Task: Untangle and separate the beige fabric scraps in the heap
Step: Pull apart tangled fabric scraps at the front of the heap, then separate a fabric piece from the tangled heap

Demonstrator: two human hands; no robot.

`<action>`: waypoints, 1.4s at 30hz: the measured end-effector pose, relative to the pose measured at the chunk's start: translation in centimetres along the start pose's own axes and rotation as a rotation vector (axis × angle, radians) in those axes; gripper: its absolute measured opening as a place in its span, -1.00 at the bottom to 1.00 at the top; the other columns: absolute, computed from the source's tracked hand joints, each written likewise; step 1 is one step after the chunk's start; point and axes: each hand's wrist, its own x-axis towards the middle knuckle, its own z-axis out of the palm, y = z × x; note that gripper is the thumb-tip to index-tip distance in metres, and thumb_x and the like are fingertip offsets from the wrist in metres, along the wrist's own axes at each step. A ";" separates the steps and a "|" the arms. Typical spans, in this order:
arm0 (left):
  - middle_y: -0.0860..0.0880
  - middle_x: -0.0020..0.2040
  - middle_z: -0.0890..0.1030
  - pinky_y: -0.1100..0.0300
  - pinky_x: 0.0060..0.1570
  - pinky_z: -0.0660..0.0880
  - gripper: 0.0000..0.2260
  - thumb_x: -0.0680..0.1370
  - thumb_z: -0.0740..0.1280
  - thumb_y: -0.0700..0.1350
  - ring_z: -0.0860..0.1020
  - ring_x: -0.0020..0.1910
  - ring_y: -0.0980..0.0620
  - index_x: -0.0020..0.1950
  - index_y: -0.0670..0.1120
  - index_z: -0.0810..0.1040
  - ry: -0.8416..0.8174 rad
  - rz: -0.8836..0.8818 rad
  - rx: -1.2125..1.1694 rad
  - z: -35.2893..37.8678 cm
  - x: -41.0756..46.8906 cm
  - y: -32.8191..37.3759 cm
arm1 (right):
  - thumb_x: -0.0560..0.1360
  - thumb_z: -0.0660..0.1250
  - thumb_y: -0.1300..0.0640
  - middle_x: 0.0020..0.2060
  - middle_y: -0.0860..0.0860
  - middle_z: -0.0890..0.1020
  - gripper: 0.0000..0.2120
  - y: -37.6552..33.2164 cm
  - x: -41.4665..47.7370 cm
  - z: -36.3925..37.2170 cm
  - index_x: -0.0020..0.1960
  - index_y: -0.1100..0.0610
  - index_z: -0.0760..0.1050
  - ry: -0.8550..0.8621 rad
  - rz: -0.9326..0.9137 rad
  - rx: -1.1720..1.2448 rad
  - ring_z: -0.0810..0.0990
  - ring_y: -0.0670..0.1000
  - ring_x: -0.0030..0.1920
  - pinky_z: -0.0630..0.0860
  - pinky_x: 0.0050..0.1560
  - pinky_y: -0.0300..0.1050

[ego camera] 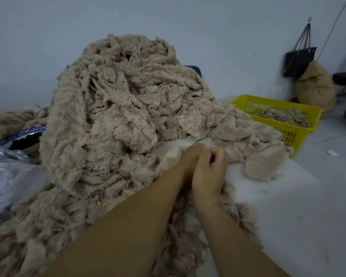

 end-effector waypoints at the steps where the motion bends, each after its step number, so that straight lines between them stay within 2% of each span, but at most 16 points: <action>1: -0.04 -0.38 0.35 0.33 -0.45 0.28 -0.69 0.62 0.17 -0.29 0.38 -0.42 0.10 -0.33 -0.11 0.33 0.034 -0.021 -0.051 -0.6 0.1 0.0 | 0.63 0.19 0.13 -0.09 0.10 0.45 -0.76 0.1 0.2 0.0 -0.21 0.05 0.30 -0.002 0.042 0.016 0.42 0.03 -0.12 0.36 -0.13 -0.22; 6: -0.11 -0.28 0.54 0.26 -0.44 0.45 -0.95 0.56 0.31 -0.16 0.53 -0.39 0.02 -0.06 -0.12 0.52 0.161 -0.130 -0.586 -5.2 -0.1 -0.3 | 0.64 0.18 0.09 -0.12 0.14 0.43 -0.77 0.6 0.0 0.3 -0.20 0.05 0.30 -0.104 0.124 0.021 0.38 0.04 -0.21 0.33 -0.17 -0.09; 11: -0.02 -0.46 0.49 0.22 -0.47 0.38 -0.69 0.53 0.25 -0.16 0.43 -0.47 0.04 -0.41 -0.07 0.57 0.055 -0.051 -0.683 -9.7 -1.6 -1.8 | 0.64 0.17 0.14 -0.14 0.12 0.40 -0.77 0.0 -0.1 0.3 -0.19 0.02 0.29 -0.068 0.045 0.059 0.35 -0.05 -0.28 0.30 -0.36 -0.34; 13: -0.01 -0.49 0.44 0.22 -0.47 0.38 -0.63 0.53 0.22 -0.17 0.39 -0.49 0.04 -0.49 -0.04 0.53 0.025 -0.040 -0.752 -10.6 -2.5 -2.0 | 0.65 0.17 0.13 -0.14 0.09 0.42 -0.77 -0.1 0.1 0.2 -0.18 -0.01 0.30 -0.062 0.042 0.066 0.37 -0.02 -0.26 0.30 -0.34 -0.33; 16: -0.01 -0.45 0.56 0.27 -0.43 0.51 -0.66 0.47 0.22 -0.17 0.56 -0.46 0.06 -0.49 -0.07 0.59 -0.068 -0.013 -0.792 -11.2 -3.5 -2.0 | 0.67 0.13 0.03 -0.07 -0.09 0.52 -0.82 -0.8 -0.2 0.1 -0.09 -0.14 0.41 -0.151 0.032 0.098 0.49 -0.11 -0.11 0.38 -0.19 -0.34; 19: -0.05 -0.34 0.63 0.24 -0.34 0.55 -0.76 0.43 0.28 -0.14 0.62 -0.36 0.04 -0.36 -0.11 0.69 -0.137 -0.038 -0.745 -11.4 -4.0 -2.0 | 0.61 0.08 -0.21 -0.14 -0.27 0.56 -0.79 -1.4 -0.9 -0.2 -0.06 -0.23 0.45 -0.363 -0.045 0.163 0.53 -0.23 -0.10 0.48 -0.15 -0.38; 21: -0.11 -0.24 0.64 0.20 -0.27 0.56 -0.84 0.40 0.34 -0.13 0.63 -0.29 0.01 -0.20 -0.15 0.69 -0.139 -0.070 -0.721 -11.4 -4.1 -2.0 | 0.55 0.11 -0.34 -0.28 -0.23 0.50 -0.68 -1.3 -1.4 -0.2 -0.12 -0.13 0.42 -0.508 -0.100 0.131 0.48 -0.19 -0.26 0.45 -0.28 -0.27; 23: -0.17 -0.08 0.63 0.13 -0.08 0.57 -0.76 0.41 0.36 -0.09 0.63 -0.14 -0.05 -0.01 -0.21 0.62 -0.123 -0.091 -0.757 -11.4 -4.0 -1.8 | 0.56 0.18 -0.31 -0.43 -0.15 0.36 -0.55 -0.9 -1.5 0.0 -0.25 0.04 0.31 -0.553 -0.129 0.036 0.31 -0.16 -0.43 0.25 -0.45 -0.31; 25: -0.18 0.06 0.65 0.10 0.01 0.56 -0.70 0.50 0.26 -0.09 0.63 -0.04 -0.07 0.11 -0.25 0.58 -0.091 -0.097 -0.785 -11.6 -3.7 -1.3 | 0.60 0.21 -0.22 -0.49 -0.14 0.33 -0.53 -0.9 -1.1 0.2 -0.36 0.03 0.26 -0.498 -0.089 -0.026 0.28 -0.17 -0.47 0.19 -0.48 -0.32; 29: -0.03 -0.32 0.60 0.25 -0.45 0.54 -0.86 0.61 0.26 -0.17 0.55 -0.42 0.10 -0.14 -0.13 0.52 0.146 -0.108 -0.819 -11.9 -2.9 -0.5 | 0.57 0.30 -0.18 -0.19 -0.07 0.73 -0.68 -1.4 0.5 -0.1 -0.18 -0.03 0.68 -0.440 0.376 0.331 0.71 -0.01 -0.13 0.60 -0.17 -0.10; 34: -0.04 -0.37 0.59 0.23 -0.39 0.60 -0.80 0.62 0.32 -0.18 0.60 -0.40 0.10 -0.21 -0.15 0.54 0.159 -0.095 -0.968 -11.9 -2.7 -0.6 | 0.56 0.31 -0.13 0.00 0.04 0.74 -0.65 -1.8 1.1 -0.3 0.20 0.08 0.60 -0.483 0.569 0.527 0.72 0.05 0.00 0.65 -0.12 -0.05; 36: -0.05 -0.33 0.58 0.21 -0.32 0.64 -0.79 0.63 0.31 -0.16 0.60 -0.36 0.08 -0.20 -0.17 0.55 0.172 -0.092 -1.064 -12.1 -2.5 -0.4 | 0.57 0.30 -0.10 -0.13 0.05 0.74 -0.71 -1.8 1.1 -0.3 0.04 0.10 0.64 -0.520 0.579 0.588 0.73 0.05 -0.14 0.64 -0.23 -0.12; 37: -0.06 -0.33 0.59 0.19 -0.28 0.65 -0.76 0.65 0.27 -0.16 0.61 -0.35 0.07 -0.20 -0.18 0.56 0.174 -0.080 -1.111 -12.3 -2.4 -0.2 | 0.56 0.30 -0.11 -0.31 0.02 0.68 -0.71 -2.0 1.0 -0.4 -0.15 0.08 0.62 -0.530 0.573 0.607 0.68 -0.01 -0.34 0.57 -0.36 -0.21; 39: -0.08 -0.38 0.62 0.17 -0.35 0.64 -0.60 0.70 0.18 -0.18 0.63 -0.42 0.05 -0.26 -0.22 0.64 0.166 -0.028 -1.250 -12.7 -2.5 0.4 | 0.55 0.28 -0.13 -0.55 -0.06 0.34 -0.60 -2.0 1.1 -0.5 -0.38 0.04 0.44 -0.498 0.541 0.631 0.31 -0.10 -0.57 0.31 -0.53 -0.27; 40: -0.09 -0.44 0.60 0.18 -0.42 0.61 -0.51 0.71 0.13 -0.20 0.62 -0.48 0.05 -0.33 -0.25 0.67 0.162 -0.002 -1.333 -12.9 -2.6 0.7 | 0.58 0.24 -0.13 -0.55 -0.07 0.28 -0.59 -1.9 1.3 -0.5 -0.36 0.05 0.40 -0.464 0.529 0.629 0.24 -0.10 -0.56 0.27 -0.51 -0.26; 42: -0.04 -0.54 0.48 0.20 -0.46 0.60 -0.48 0.71 0.11 -0.24 0.54 -0.56 0.07 -0.37 -0.30 0.63 0.172 0.038 -1.478 -13.4 -2.7 1.4 | 0.64 0.17 -0.13 -0.48 -0.08 0.40 -0.62 -1.5 1.5 -0.6 -0.23 0.08 0.44 -0.392 0.470 0.541 0.33 -0.11 -0.49 0.35 -0.39 -0.23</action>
